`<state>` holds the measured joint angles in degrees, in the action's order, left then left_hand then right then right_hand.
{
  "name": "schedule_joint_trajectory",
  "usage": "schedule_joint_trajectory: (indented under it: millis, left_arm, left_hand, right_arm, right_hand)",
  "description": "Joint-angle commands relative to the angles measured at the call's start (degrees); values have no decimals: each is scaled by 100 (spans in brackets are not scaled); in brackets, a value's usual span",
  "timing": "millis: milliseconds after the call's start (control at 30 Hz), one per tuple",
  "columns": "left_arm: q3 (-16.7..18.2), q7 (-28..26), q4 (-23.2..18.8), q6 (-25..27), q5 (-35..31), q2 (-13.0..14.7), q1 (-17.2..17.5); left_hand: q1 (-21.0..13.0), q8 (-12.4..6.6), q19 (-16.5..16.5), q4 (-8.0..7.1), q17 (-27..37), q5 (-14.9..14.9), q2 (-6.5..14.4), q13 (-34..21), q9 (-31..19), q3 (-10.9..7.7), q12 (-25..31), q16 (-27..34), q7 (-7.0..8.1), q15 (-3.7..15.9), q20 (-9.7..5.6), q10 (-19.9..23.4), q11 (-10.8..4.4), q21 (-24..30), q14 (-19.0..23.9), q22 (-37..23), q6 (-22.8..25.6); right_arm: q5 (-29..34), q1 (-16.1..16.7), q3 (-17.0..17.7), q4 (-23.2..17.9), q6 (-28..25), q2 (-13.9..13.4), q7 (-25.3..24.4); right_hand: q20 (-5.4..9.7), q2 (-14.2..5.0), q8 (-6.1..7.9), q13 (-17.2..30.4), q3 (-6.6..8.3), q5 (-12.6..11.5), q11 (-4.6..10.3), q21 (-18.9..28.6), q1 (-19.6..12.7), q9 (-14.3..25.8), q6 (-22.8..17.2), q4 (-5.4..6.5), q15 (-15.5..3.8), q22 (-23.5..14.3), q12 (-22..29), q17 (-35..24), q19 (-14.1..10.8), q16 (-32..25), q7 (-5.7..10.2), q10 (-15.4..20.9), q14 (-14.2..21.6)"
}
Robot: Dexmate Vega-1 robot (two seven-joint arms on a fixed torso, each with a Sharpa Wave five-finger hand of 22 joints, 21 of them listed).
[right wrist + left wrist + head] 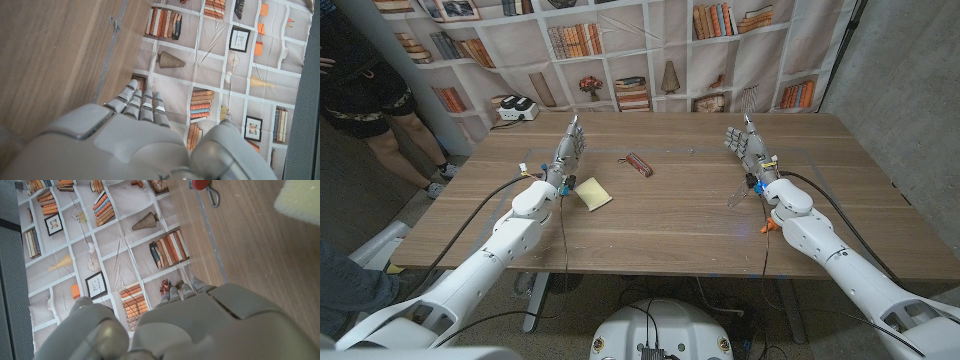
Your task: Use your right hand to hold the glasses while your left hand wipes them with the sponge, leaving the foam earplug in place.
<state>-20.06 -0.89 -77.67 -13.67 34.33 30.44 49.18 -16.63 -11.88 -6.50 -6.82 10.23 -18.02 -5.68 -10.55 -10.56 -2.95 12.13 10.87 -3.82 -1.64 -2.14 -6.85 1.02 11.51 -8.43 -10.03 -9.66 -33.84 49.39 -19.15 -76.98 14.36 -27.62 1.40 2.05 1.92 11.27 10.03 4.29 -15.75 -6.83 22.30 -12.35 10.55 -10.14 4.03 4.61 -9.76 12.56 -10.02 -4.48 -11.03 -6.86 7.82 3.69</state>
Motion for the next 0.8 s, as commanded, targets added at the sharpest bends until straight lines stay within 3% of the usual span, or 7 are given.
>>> schedule_joint_trajectory:
  millis: [33, 433, 800]
  left_arm:
    - [269, -188, -361, 387, -455, -65, 127]
    - [430, -50, -609, 647, -715, -44, 183]
    - [468, 250, -662, 565, -797, -32, 189]
  left_hand:
    - [-66, -43, 18, -14, 9, -43, 22, -12, -13, -6, 51, 49, -24, 22, -66, 38, -9, 45, 60, -11, -89]
    - [-149, -50, 50, 20, 7, -63, 74, -11, -14, -19, 61, 50, -13, 40, -31, 113, -16, 41, 121, -10, -21]
    - [-299, -71, 79, 77, 5, -79, 174, -11, -14, -68, 76, 56, -11, 29, -8, 210, -37, 34, 209, -9, 88]
  right_arm:
    - [641, 244, 620, -212, -239, 562, 228]
    - [925, 387, 1019, -265, -122, 923, 561]
    - [1096, 347, 1129, -343, -88, 1014, 707]
  right_hand:
    - [59, 0, 43, 30, 19, -20, 5, 29, -71, 13, -71, 24, 42, -19, 32, -32, -56, -41, 16, 65, 14]
    - [64, -12, 47, 32, 12, -9, 48, -3, -82, 14, -112, 14, 26, -22, 45, -36, -84, -39, 55, 134, 46]
    - [66, -34, 46, 34, 11, 1, 41, -36, -96, 15, -138, 5, -10, -25, 56, -39, -106, -42, 97, 197, 87]
